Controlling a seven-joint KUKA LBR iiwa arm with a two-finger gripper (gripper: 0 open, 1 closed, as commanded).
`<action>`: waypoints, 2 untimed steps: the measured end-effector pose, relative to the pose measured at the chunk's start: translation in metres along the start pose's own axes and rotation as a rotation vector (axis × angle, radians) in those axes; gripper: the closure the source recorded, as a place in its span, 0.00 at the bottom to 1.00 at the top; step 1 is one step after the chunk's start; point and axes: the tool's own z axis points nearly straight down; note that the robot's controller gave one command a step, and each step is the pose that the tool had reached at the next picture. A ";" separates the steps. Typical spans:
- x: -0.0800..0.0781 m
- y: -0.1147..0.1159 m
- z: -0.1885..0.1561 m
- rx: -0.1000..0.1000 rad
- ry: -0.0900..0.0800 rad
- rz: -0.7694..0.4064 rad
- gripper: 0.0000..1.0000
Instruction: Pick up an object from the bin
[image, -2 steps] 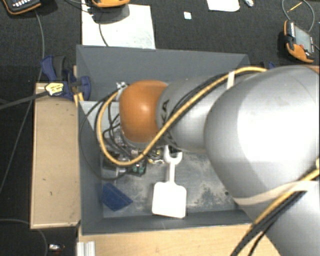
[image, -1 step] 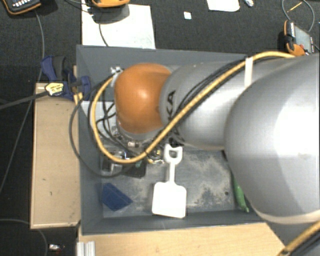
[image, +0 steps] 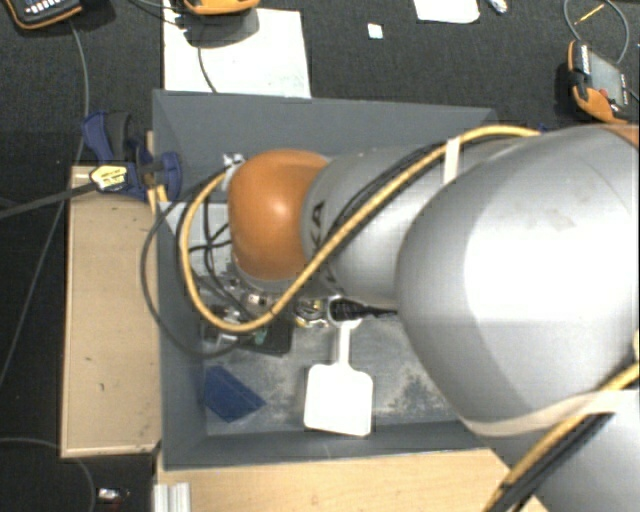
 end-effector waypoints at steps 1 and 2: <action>-0.016 -0.043 0.030 -0.011 -0.019 -0.099 0.00; -0.009 -0.021 0.029 -0.003 -0.011 0.167 1.00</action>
Offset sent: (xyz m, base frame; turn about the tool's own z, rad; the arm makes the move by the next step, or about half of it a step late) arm 0.0009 -0.0200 -0.0300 0.1676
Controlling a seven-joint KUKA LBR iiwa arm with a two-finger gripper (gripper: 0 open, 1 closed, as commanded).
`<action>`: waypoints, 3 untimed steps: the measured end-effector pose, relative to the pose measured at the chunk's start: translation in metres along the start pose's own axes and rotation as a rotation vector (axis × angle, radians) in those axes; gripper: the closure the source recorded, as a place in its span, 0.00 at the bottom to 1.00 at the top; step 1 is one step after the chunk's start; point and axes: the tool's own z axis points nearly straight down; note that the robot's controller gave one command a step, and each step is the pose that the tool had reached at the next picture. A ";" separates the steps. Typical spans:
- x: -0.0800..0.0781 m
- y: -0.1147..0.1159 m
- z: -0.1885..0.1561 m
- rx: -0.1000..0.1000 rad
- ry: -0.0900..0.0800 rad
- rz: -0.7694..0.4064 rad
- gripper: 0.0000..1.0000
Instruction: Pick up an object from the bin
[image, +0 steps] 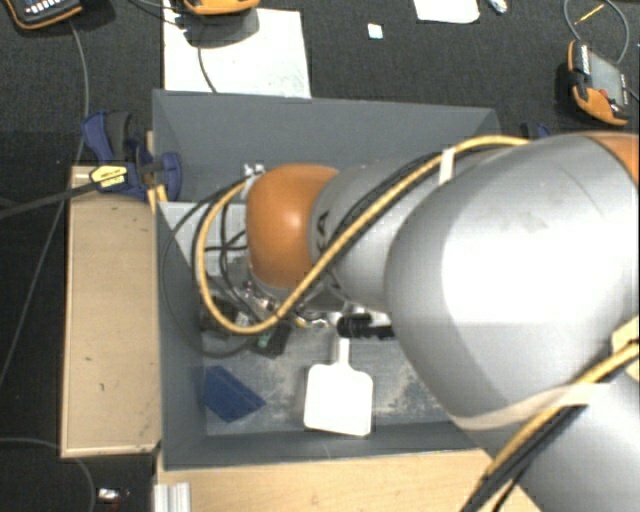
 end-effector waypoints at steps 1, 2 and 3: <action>0.000 0.000 0.000 0.000 0.000 0.001 1.00; 0.000 0.000 -0.001 -0.001 -0.001 0.001 1.00; 0.000 0.000 -0.003 -0.002 -0.001 0.002 1.00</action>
Offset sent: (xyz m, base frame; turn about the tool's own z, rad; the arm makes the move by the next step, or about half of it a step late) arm 0.0000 0.0000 0.0026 0.0003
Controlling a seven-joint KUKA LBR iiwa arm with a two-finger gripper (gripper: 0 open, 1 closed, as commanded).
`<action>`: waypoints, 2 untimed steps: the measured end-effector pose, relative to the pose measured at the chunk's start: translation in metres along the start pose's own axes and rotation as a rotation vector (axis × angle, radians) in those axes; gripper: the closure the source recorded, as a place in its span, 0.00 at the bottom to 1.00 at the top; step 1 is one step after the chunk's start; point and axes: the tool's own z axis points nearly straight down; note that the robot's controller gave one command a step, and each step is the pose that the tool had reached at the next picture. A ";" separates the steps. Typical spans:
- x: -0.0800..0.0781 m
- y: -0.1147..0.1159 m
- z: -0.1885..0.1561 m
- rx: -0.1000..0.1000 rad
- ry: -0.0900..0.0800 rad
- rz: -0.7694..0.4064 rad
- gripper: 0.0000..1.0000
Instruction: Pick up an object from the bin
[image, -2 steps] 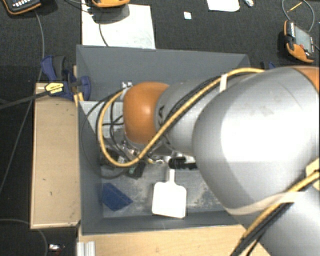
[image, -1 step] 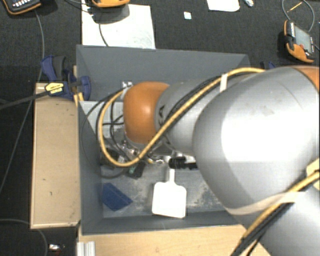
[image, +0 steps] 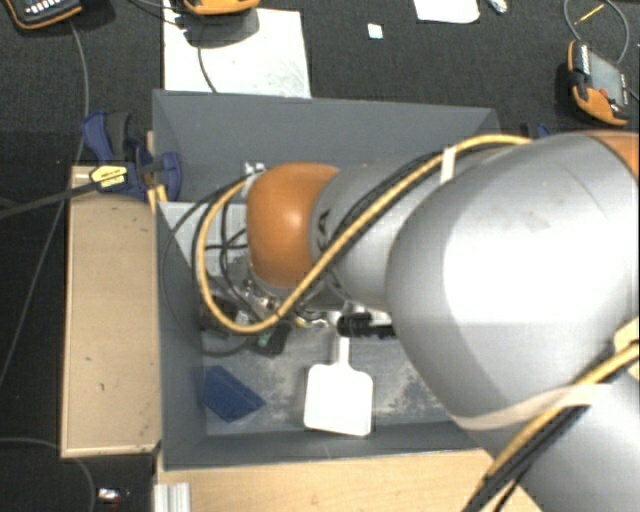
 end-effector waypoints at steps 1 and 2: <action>0.000 0.000 -0.013 -0.001 0.000 0.001 1.00; 0.000 0.000 -0.020 -0.003 -0.001 0.001 1.00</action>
Offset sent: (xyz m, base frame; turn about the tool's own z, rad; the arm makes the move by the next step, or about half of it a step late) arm -0.0005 0.0000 0.0255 0.0004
